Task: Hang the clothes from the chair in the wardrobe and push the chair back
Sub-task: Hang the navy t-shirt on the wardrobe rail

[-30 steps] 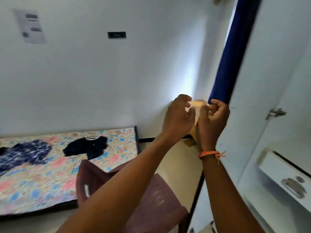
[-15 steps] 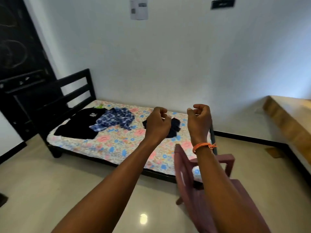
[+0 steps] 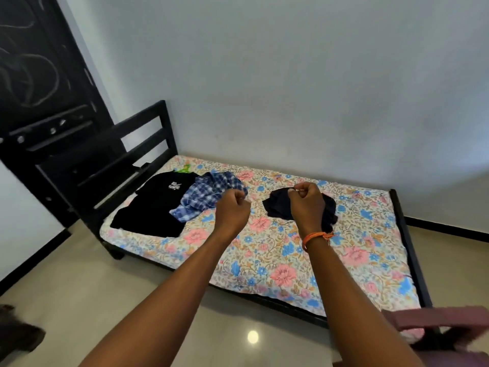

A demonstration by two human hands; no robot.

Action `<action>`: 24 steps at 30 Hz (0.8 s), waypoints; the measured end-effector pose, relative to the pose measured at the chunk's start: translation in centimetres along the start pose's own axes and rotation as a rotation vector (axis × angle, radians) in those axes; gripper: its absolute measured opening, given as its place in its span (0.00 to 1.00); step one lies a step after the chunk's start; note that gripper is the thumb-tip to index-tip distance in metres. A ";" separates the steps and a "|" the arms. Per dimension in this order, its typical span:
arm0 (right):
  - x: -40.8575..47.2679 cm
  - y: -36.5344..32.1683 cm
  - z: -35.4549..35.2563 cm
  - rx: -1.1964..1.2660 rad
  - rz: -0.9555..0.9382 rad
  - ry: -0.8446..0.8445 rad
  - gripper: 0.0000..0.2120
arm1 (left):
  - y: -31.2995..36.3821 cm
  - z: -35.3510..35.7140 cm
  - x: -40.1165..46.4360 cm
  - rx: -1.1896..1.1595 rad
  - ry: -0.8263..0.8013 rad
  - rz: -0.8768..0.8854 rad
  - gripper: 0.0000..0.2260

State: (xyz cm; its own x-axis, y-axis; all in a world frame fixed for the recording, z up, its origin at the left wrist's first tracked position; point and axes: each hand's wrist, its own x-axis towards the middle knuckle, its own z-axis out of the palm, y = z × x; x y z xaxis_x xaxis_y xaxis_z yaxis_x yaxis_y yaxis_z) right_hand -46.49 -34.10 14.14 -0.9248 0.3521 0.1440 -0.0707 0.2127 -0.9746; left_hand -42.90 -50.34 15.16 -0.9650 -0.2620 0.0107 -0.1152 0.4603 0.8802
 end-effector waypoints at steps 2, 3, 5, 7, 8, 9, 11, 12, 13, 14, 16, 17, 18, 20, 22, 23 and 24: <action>2.7 1.0 2.9 -0.029 0.019 0.012 0.04 | -1.3 0.3 4.8 0.005 -0.036 -0.009 0.09; 4.1 1.5 4.2 -0.044 0.034 0.026 0.04 | -1.9 0.6 7.2 0.005 -0.057 -0.007 0.10; 7.1 3.0 6.8 -0.073 0.063 0.074 0.04 | -3.2 1.7 12.5 -0.004 -0.106 0.002 0.10; 9.8 4.6 9.1 -0.102 0.099 0.120 0.04 | -4.0 2.7 17.2 -0.020 -0.174 0.004 0.10; 11.1 5.3 10.3 -0.115 0.121 0.130 0.04 | -4.3 3.1 19.3 -0.019 -0.204 0.000 0.10; 12.6 6.0 11.5 -0.132 0.145 0.138 0.04 | -4.7 3.7 21.7 -0.014 -0.234 -0.010 0.10; 14.8 6.9 12.9 -0.158 0.181 0.156 0.04 | -5.1 4.8 25.1 0.008 -0.280 -0.024 0.07; 16.4 7.6 13.7 -0.173 0.204 0.173 0.04 | -5.2 5.5 27.1 0.023 -0.314 -0.033 0.06; 17.7 8.2 14.1 -0.190 0.225 0.184 0.04 | -5.5 6.3 28.8 0.035 -0.339 -0.041 0.05; 19.5 9.0 14.5 -0.209 0.238 0.193 0.04 | -5.8 7.4 30.9 0.043 -0.366 -0.053 0.05; 22.4 10.7 15.0 -0.249 0.274 0.194 0.04 | -6.6 9.4 34.1 0.056 -0.403 -0.087 0.05; 24.4 12.0 15.2 -0.265 0.301 0.190 0.04 | -7.0 10.9 35.9 0.067 -0.417 -0.103 0.05; 26.2 13.3 15.4 -0.280 0.325 0.185 0.04 | -7.6 12.2 37.6 0.089 -0.426 -0.114 0.06; 30.5 16.6 15.8 -0.321 0.370 0.164 0.04 | -9.2 15.7 41.1 0.130 -0.443 -0.147 0.06; 35.0 20.6 16.2 -0.365 0.407 0.127 0.04 | -11.2 19.5 44.6 0.157 -0.457 -0.187 0.06; 37.2 22.8 16.3 -0.382 0.427 0.102 0.03 | -12.6 21.6 46.2 0.186 -0.470 -0.210 0.07; 40.4 25.8 16.4 -0.395 0.445 0.075 0.03 | -14.2 24.5 48.4 0.218 -0.484 -0.231 0.09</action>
State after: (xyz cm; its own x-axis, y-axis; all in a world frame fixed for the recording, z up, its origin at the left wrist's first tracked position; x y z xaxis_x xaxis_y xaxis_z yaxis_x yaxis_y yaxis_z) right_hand -91.82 -29.37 -7.98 -0.8035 0.5458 -0.2375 0.4751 0.3479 -0.8082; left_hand -93.74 -48.79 -8.49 -0.9008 0.0180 -0.4339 -0.3322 0.6148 0.7153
